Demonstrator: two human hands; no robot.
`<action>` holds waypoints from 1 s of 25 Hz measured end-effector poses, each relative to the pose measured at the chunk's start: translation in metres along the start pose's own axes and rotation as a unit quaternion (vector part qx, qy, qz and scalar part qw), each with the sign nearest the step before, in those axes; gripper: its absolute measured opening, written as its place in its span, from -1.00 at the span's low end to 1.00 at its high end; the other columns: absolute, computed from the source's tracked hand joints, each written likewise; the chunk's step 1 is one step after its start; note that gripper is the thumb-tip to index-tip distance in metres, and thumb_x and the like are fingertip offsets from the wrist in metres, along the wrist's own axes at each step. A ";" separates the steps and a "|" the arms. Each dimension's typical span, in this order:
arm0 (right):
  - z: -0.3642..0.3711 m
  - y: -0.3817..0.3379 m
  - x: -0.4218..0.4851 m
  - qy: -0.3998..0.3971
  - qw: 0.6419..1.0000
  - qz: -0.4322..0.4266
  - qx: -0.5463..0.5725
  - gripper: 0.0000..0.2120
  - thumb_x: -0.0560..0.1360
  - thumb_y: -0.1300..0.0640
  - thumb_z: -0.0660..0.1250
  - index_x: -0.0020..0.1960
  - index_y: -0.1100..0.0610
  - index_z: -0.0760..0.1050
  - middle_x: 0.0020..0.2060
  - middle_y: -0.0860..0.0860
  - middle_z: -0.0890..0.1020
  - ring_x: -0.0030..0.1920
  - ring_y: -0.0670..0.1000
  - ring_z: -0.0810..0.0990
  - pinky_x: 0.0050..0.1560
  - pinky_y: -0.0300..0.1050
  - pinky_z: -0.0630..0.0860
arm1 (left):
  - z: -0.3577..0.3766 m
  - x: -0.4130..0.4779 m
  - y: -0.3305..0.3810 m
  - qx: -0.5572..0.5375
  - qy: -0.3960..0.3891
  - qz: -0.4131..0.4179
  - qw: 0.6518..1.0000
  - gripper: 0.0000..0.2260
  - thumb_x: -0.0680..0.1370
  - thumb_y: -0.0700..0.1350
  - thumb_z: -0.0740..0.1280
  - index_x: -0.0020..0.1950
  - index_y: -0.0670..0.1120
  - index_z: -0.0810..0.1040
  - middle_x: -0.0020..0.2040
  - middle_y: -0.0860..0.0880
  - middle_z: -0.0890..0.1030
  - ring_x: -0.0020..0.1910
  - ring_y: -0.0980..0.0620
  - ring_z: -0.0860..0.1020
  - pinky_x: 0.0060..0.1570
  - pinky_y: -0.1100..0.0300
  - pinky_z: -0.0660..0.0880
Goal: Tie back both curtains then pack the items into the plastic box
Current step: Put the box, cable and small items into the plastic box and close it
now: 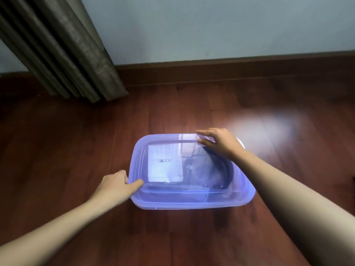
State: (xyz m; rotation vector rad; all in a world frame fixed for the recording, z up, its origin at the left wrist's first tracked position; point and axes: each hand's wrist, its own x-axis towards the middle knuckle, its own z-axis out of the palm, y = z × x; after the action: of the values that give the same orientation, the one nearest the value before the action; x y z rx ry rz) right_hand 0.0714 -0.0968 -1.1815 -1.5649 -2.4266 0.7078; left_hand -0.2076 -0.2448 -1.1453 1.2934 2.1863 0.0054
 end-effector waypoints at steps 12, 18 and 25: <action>0.012 0.038 -0.078 0.061 0.908 0.344 0.230 -0.43 0.55 -0.26 0.00 0.45 0.04 0.21 0.38 0.12 0.42 0.36 0.20 0.39 0.31 0.06 0.29 | 0.036 0.041 0.002 -0.306 -0.011 -0.054 0.950 -0.47 0.51 0.35 0.04 0.24 -0.01 0.39 0.15 -0.04 0.56 0.10 -0.09 0.54 0.16 -0.02 0.46; 0.021 0.037 -0.083 0.134 0.870 0.327 0.344 -0.59 0.50 -0.31 0.13 -0.09 -0.01 0.53 -0.12 -0.06 0.63 0.01 0.08 0.60 0.09 0.04 0.50 | 0.047 0.048 0.001 -0.290 0.064 -0.043 0.954 -0.50 0.55 0.28 0.06 -0.11 -0.12 0.54 -0.10 -0.12 0.62 -0.05 -0.17 0.57 0.02 -0.05 0.51; 0.018 0.028 -0.085 0.148 0.887 0.368 0.236 -0.52 0.50 -0.31 0.12 0.05 0.08 0.51 -0.06 0.09 0.59 0.12 0.22 0.49 0.12 0.03 0.35 | 0.047 0.036 0.015 -0.238 0.124 -0.041 0.962 -0.55 0.61 0.18 0.04 -0.29 -0.11 0.38 -0.27 -0.09 0.48 -0.13 -0.17 0.42 -0.14 0.09 0.28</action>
State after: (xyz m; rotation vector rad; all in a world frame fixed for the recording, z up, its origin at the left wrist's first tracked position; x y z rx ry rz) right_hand 0.1247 -0.1687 -1.2011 -2.1427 -1.2643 0.9781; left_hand -0.1853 -0.2218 -1.1976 0.9648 2.2510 0.6521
